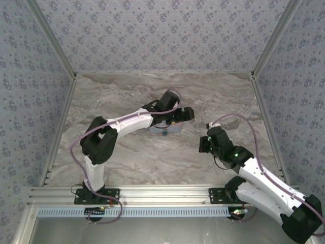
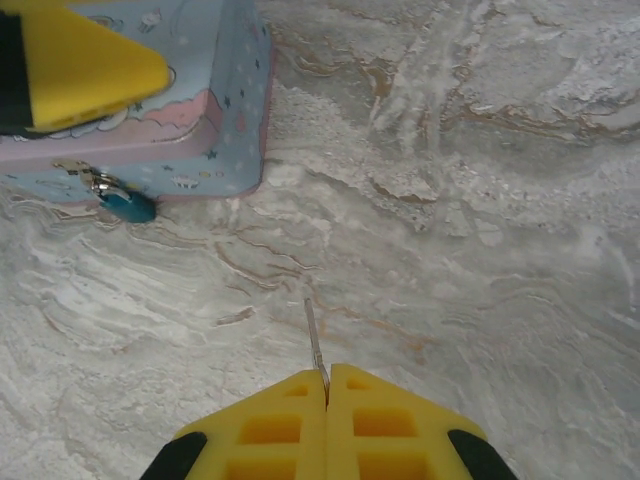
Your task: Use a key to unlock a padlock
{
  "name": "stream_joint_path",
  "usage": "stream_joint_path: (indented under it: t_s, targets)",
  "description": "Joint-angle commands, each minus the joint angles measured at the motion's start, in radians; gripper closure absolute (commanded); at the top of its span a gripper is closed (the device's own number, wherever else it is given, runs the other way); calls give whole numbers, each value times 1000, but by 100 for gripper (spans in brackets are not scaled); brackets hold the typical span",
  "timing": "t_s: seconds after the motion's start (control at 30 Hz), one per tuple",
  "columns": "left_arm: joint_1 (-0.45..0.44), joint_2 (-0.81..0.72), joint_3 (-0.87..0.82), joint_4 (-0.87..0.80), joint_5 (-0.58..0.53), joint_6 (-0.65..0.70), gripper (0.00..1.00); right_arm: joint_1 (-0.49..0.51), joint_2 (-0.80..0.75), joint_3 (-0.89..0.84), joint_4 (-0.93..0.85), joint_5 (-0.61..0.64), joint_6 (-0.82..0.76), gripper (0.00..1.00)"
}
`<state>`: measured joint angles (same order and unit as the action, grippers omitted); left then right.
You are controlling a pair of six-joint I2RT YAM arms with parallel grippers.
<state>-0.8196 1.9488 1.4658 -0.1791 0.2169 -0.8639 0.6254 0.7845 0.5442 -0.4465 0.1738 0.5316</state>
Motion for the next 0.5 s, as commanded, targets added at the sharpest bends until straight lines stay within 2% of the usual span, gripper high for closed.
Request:
stream_joint_path:
  t_s: [0.0,0.47]
  targets:
    - [-10,33,27,-78,15,0,6,-10,-17,-4,-46,36,22,100]
    - [-66,-29,-100,-65,4,-56,5,-40,-19,8,-60,35,7,100]
